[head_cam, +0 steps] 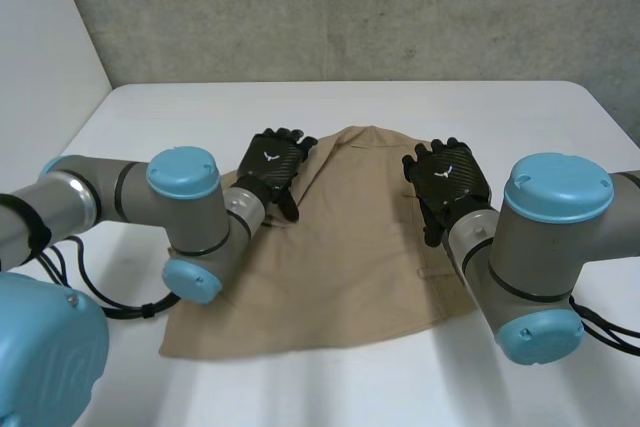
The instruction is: Fold the shorts.
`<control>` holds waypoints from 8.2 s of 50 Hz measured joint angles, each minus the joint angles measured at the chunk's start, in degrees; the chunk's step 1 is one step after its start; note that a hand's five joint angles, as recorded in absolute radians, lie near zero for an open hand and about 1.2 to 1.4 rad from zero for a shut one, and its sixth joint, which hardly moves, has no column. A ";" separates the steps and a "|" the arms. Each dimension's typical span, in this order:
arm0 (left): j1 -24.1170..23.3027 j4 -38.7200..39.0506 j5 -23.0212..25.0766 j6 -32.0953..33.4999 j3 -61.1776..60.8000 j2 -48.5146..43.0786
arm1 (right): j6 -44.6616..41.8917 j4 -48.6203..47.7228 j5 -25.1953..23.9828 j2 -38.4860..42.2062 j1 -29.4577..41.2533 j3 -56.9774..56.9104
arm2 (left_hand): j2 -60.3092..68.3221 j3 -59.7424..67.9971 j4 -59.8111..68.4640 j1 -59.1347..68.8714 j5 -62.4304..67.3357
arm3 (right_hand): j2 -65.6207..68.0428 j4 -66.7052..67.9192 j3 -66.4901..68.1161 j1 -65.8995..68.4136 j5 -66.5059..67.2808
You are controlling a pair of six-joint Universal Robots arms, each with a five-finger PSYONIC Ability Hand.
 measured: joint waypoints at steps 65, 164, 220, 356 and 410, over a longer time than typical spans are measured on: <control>9.07 -13.41 -4.90 -4.39 -52.38 46.82 | -0.02 14.28 -19.90 -12.95 -11.45 22.02 | 18.68 18.05 18.84 19.60 17.33 | 17.66 16.79 17.87 14.26 14.66; 9.34 -4.31 -6.75 -3.10 -59.90 41.27 | 8.44 0.09 -12.61 -11.60 -9.76 23.97 | 20.30 19.73 20.28 21.12 18.99 | 55.07 54.80 55.26 45.37 52.73; 12.50 0.55 -6.27 0.46 -53.48 41.39 | 12.42 0.10 -18.12 -9.66 -7.95 23.79 | 56.88 55.87 56.76 54.09 52.31 | 24.34 23.56 24.49 20.18 21.48; 7.57 -4.16 3.35 14.58 21.77 -10.94 | -1.34 3.68 -7.86 24.45 -7.19 -34.87 | 7.76 7.02 7.55 8.14 6.63 | 8.21 6.05 7.77 6.13 5.55; 9.92 -4.19 2.07 -5.29 -39.51 39.91 | 16.28 10.82 -13.66 -10.20 -14.48 8.83 | 3.87 3.72 3.96 5.70 1.89 | 16.24 15.54 16.42 12.95 13.53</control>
